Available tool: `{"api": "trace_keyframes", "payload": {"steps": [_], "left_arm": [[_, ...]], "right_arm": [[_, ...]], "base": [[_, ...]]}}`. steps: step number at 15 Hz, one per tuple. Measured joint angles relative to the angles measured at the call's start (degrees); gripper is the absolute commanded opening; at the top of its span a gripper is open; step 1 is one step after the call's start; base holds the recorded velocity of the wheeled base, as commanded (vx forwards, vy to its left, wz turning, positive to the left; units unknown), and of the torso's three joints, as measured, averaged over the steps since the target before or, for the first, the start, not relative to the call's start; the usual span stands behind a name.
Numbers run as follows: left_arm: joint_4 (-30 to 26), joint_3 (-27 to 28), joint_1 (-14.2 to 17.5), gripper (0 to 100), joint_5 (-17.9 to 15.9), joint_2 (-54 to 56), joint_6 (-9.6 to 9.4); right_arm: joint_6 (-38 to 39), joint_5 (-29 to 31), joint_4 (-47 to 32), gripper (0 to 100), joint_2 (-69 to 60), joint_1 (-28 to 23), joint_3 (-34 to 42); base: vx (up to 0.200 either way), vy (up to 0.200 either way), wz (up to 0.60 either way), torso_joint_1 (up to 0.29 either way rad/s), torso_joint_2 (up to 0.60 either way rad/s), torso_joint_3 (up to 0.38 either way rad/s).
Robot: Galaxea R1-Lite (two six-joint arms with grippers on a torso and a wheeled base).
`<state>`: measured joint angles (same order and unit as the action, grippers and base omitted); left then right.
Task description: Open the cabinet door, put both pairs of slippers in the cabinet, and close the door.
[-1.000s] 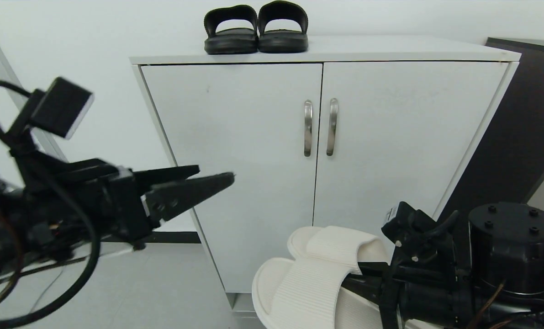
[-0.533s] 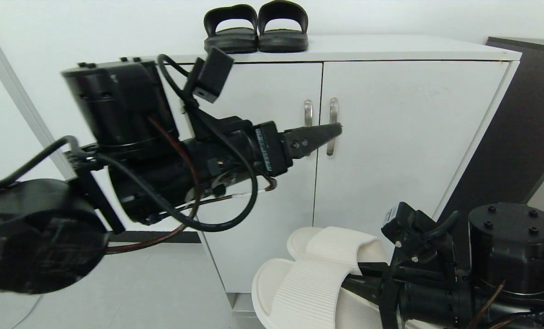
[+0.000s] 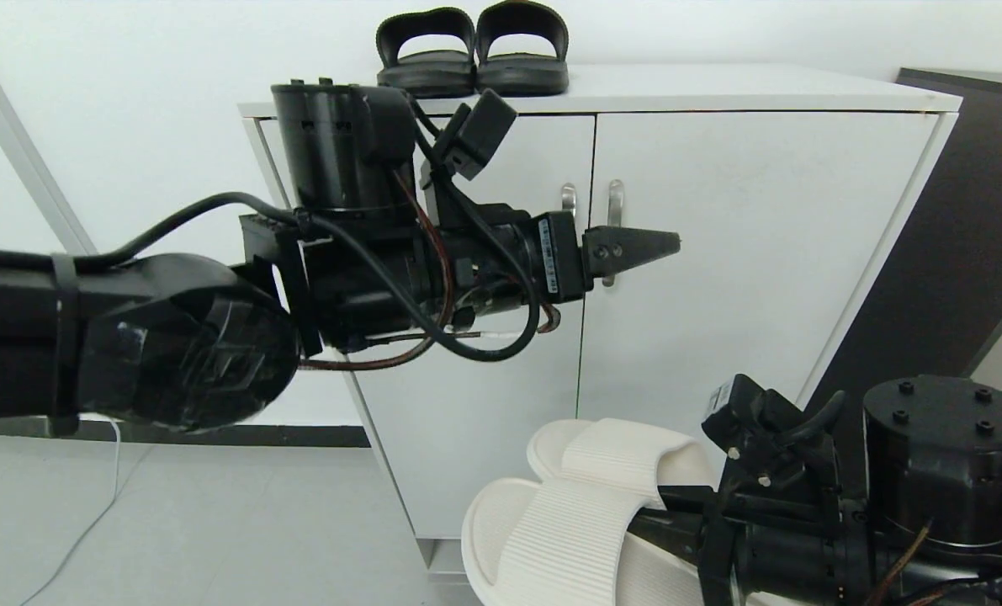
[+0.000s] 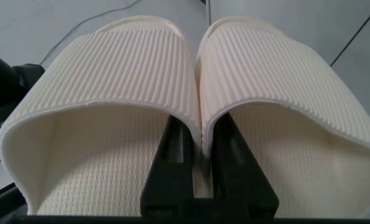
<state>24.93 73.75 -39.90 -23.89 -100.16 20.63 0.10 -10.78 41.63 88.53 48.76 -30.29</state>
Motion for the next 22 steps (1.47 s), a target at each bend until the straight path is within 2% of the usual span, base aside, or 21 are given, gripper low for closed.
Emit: {"api": "trace_keyframes", "payload": {"steps": [2, 4, 12, 17, 18, 22], "left_arm": [[-2.3, 5.4, 1.0, 100, -1.0, -2.4, 0.01], [-2.9, 8.9, 1.6, 100, -0.1, -4.9, 0.01], [-2.7, 14.9, 1.9, 100, 6.4, -10.3, -0.22], [-2.9, 15.6, 1.8, 100, 6.8, -11.6, -0.27], [-2.9, 15.5, 1.7, 0, 6.9, -11.7, -0.27], [-3.1, 14.9, 1.4, 0, 7.2, -11.9, -0.22]], "right_arm": [[0.0, 0.0, 0.0, 0, 0.0, 0.0, 0.0], [0.0, 0.0, 0.0, 0, 0.0, 0.0, 0.1], [0.1, 0.1, 0.0, 0, -0.1, -0.1, 0.2], [0.1, 0.1, 0.0, 0, -0.1, -0.1, 0.4], [0.1, 0.0, 0.0, 0, -0.1, -0.1, 0.4], [0.1, -0.3, 0.0, 0, -0.4, -0.1, 1.1]], "base": [[0.000, 0.000, 0.00, 0.000, 0.00, 0.000], [0.000, 0.000, 0.00, 0.000, 0.00, 0.000], [0.000, 0.000, 0.00, 0.000, 0.00, 0.000], [0.000, 0.000, 0.00, 0.000, 0.00, 0.000], [0.000, 0.000, 0.00, 0.000, 0.00, 0.000], [0.000, 0.000, 0.00, 0.000, 0.00, 0.000]]}}
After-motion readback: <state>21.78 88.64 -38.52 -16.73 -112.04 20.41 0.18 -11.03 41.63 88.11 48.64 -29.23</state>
